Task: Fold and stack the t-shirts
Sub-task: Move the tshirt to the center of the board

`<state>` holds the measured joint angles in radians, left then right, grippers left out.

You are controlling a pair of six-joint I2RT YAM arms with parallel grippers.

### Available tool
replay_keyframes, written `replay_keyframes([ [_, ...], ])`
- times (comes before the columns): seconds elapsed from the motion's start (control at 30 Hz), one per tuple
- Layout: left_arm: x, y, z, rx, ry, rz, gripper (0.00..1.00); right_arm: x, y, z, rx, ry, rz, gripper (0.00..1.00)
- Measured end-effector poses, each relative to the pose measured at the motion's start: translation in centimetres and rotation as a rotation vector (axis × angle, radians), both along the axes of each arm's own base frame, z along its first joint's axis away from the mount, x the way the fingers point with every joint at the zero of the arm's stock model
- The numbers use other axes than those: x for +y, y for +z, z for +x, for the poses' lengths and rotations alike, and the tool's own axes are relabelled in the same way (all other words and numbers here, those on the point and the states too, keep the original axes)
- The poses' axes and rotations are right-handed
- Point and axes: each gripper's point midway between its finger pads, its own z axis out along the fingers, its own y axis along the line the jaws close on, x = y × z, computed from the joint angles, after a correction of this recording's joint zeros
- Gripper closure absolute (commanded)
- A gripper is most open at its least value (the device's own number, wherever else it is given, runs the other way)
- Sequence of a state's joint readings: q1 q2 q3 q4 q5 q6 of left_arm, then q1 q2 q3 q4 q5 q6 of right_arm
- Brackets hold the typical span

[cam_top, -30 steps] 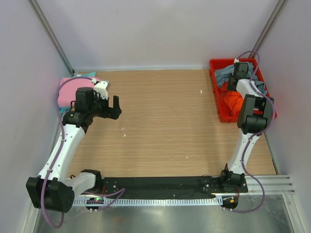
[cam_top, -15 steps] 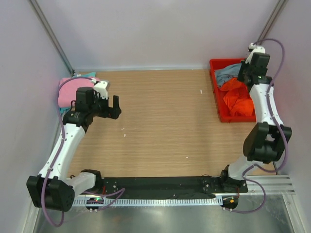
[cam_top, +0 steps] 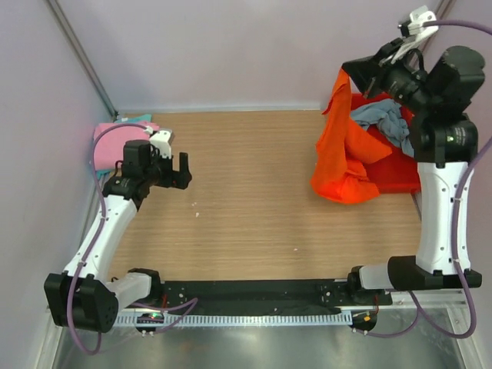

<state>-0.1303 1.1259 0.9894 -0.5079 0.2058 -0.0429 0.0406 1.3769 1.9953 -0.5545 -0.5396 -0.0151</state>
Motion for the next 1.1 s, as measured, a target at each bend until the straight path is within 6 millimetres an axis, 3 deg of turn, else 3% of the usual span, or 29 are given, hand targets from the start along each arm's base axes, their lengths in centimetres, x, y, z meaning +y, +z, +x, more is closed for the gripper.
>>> replay_keyframes([
  [0.17, -0.4, -1.2, -0.5, 0.026, -0.024, -0.013, 0.05, 3.2, 5.2, -5.9, -0.101, 0.253, 0.066, 0.99],
  [0.27, -0.6, -1.0, -0.5, 0.021, -0.033, -0.021, 0.06, 4.6, 6.0, -8.3, -0.115, 0.382, 0.075, 0.99],
  [0.33, -0.7, -1.0, -0.4, 0.017, -0.038, -0.024, 0.06, 5.1, 5.6, -8.6, -0.103, 0.425, 0.075, 0.99],
  [0.4, -0.8, -1.0, -0.4, 0.018, -0.042, -0.028, 0.06, 5.3, 4.3, -8.0, -0.075, 0.443, 0.074, 0.99],
  [0.5, -1.2, -1.1, -0.4, 0.023, -0.060, -0.043, 0.06, 5.4, 0.2, -5.6, 0.021, 0.444, 0.078, 0.99],
  [0.63, -2.6, -1.5, -0.7, 0.051, -0.124, -0.099, 0.08, 5.3, -9.0, -2.8, 0.239, 0.430, 0.089, 0.99],
  [0.7, -3.8, -2.1, -1.0, 0.090, -0.175, -0.145, 0.12, 5.2, -13.3, -2.8, 0.351, 0.420, 0.092, 0.99],
  [0.77, -5.4, -3.5, -1.4, 0.169, -0.234, -0.205, 0.14, 5.0, -16.3, -3.9, 0.433, 0.418, 0.079, 0.99],
  [0.83, -6.9, -5.0, -1.4, 0.265, -0.284, -0.245, 0.15, 4.9, -16.9, -5.9, 0.452, 0.436, 0.053, 0.99],
  [1.0, -11.4, -7.4, -0.5, 0.462, -0.411, -0.307, 0.17, 4.7, -14.3, -12.5, 0.309, 0.469, -0.035, 0.99],
  [1.1, -13.4, -7.9, -1.5, 0.511, -0.487, -0.306, 0.15, 4.6, -13.8, -15.1, 0.245, 0.474, -0.072, 0.99],
])
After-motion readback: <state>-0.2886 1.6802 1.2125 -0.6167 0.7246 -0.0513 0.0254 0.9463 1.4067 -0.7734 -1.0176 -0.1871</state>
